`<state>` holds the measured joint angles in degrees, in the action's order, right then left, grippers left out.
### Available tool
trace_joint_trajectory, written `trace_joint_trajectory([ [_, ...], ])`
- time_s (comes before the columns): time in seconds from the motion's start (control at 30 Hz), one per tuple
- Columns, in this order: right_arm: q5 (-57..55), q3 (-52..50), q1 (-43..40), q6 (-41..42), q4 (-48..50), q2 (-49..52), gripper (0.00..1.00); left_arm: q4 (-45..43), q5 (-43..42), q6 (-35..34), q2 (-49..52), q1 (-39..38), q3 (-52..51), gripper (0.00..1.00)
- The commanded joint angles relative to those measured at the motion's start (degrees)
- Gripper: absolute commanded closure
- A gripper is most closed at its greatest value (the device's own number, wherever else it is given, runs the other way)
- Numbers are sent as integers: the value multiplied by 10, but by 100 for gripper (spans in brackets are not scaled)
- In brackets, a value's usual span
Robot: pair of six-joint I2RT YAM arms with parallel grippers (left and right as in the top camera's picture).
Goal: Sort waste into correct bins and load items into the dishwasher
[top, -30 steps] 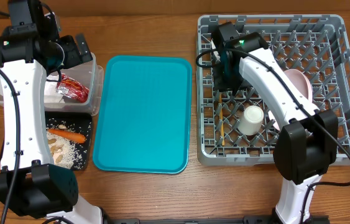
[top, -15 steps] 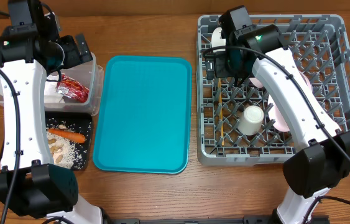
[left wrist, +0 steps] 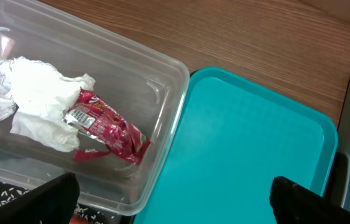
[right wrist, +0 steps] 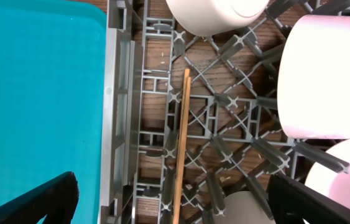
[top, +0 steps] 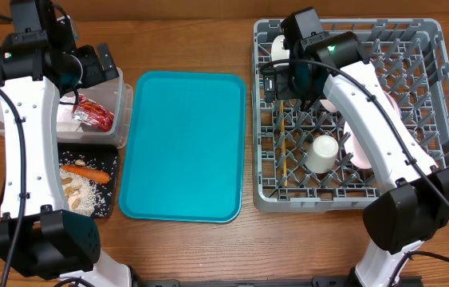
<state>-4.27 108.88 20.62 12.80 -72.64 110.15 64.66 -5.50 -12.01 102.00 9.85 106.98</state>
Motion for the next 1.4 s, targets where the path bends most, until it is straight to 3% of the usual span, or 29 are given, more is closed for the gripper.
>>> trace_joint_trajectory([
  [0.0, 5, 10, -1, -6, 3, -13, 0, -2, 4, -4, -12, -1, 11, 0],
  [0.13, 8, 10, 0, -6, 27, -47, 0, -2, 4, -4, -12, -1, 11, 0],
  [0.43, 29, 10, -2, -22, 181, -184, 0, -2, 4, -4, -12, -1, 11, 0],
  [0.67, -7, 0, -2, -56, 163, -316, 0, -2, 4, -4, -12, -1, 11, 0],
  [0.83, -38, -66, -3, -56, 160, -427, 0, -2, 4, -4, -12, -1, 11, 0],
  [1.03, -14, -247, -64, -53, 236, -574, 0, -2, 4, -4, -12, -1, 11, 0],
  [1.37, 21, -703, -138, -39, 532, -859, 0, -2, 4, -4, -12, -1, 11, 0],
])
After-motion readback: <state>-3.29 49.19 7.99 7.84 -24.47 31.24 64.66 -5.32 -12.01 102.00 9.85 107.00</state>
